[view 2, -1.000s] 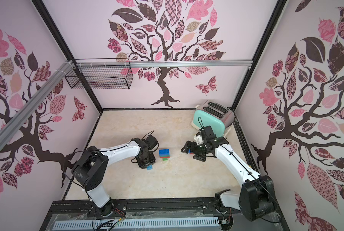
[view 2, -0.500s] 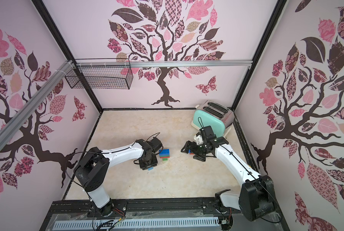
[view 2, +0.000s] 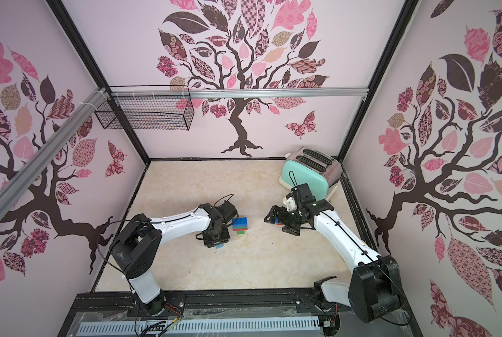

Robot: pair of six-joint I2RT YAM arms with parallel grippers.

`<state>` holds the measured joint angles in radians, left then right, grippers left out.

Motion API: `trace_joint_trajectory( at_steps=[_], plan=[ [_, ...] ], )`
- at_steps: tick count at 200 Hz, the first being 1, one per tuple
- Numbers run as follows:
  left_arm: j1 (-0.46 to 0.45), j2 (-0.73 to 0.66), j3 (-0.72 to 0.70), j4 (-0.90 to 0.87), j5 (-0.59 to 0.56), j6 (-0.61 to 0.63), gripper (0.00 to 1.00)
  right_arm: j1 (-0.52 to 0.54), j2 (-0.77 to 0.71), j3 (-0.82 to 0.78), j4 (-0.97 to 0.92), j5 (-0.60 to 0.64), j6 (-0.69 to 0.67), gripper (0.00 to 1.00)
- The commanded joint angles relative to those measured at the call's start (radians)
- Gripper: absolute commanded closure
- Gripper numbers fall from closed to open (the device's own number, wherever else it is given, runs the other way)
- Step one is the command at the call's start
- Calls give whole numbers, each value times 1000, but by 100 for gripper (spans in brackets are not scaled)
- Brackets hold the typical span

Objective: Assemble a carrot with lego
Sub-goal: Pick up the lego brick from the center of the board.

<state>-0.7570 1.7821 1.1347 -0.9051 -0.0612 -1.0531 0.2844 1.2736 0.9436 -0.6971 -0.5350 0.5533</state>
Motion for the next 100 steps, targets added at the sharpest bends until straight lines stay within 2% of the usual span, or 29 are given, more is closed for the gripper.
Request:
trace_joint_trajectory(
  at_steps=[1, 46, 80, 100],
  plan=[
    [2, 15, -10, 5, -11, -14, 60, -10, -12, 29, -19, 6, -1, 0],
    [2, 2, -13, -1, -15, -20, 70, -10, -10, 31, -15, 6, 0, 1],
    [2, -10, -9, -23, -15, -20, 82, -10, -8, 33, -15, 4, -1, 0],
    [2, -49, -5, -53, -15, -24, 85, -10, -8, 34, -15, 5, -3, 1]
  ],
)
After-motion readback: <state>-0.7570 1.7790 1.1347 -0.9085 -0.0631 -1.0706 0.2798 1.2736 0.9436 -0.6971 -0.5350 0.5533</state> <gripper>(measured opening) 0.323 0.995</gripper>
